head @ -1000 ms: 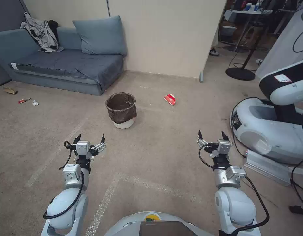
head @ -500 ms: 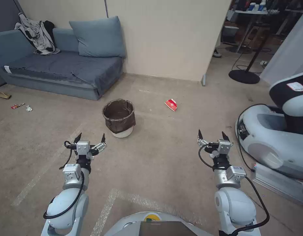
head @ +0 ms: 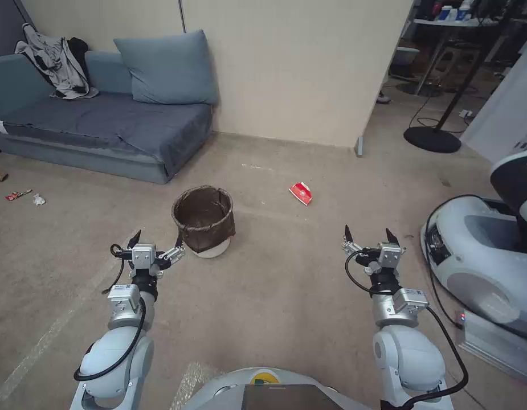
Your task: Pick up the trash bin, then pick up the garbage from the floor and place it into the trash bin.
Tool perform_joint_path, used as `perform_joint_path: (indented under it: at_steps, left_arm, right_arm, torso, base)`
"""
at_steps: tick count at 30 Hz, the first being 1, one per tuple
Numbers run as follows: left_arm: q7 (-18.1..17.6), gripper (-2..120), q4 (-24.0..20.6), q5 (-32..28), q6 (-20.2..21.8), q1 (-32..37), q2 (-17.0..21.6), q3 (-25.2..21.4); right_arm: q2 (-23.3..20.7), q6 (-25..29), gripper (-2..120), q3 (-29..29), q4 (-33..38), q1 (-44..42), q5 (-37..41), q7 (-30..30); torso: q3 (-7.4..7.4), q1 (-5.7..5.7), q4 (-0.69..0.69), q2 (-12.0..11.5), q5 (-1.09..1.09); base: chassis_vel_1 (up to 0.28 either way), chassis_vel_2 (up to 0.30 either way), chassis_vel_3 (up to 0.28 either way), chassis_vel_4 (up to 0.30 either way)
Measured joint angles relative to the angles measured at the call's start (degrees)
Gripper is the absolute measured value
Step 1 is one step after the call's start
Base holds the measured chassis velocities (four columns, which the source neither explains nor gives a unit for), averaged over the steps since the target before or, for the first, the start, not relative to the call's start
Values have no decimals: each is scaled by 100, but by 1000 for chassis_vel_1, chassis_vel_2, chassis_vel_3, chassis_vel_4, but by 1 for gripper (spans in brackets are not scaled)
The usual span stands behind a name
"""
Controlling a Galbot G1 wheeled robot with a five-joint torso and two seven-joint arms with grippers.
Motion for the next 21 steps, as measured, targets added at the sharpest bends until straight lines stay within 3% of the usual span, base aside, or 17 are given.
perform_joint_path:
  at_steps: [21]
  left_arm:
    - [-23, 100, -51, -76, 53, 1, -5, -15]
  right_arm:
    - [0, 20, 100, 2, 2, -14, -12, 9]
  torso:
    - [0, -1, 2, 0, 0]
  base:
    - [-151, 144, 146, -146]
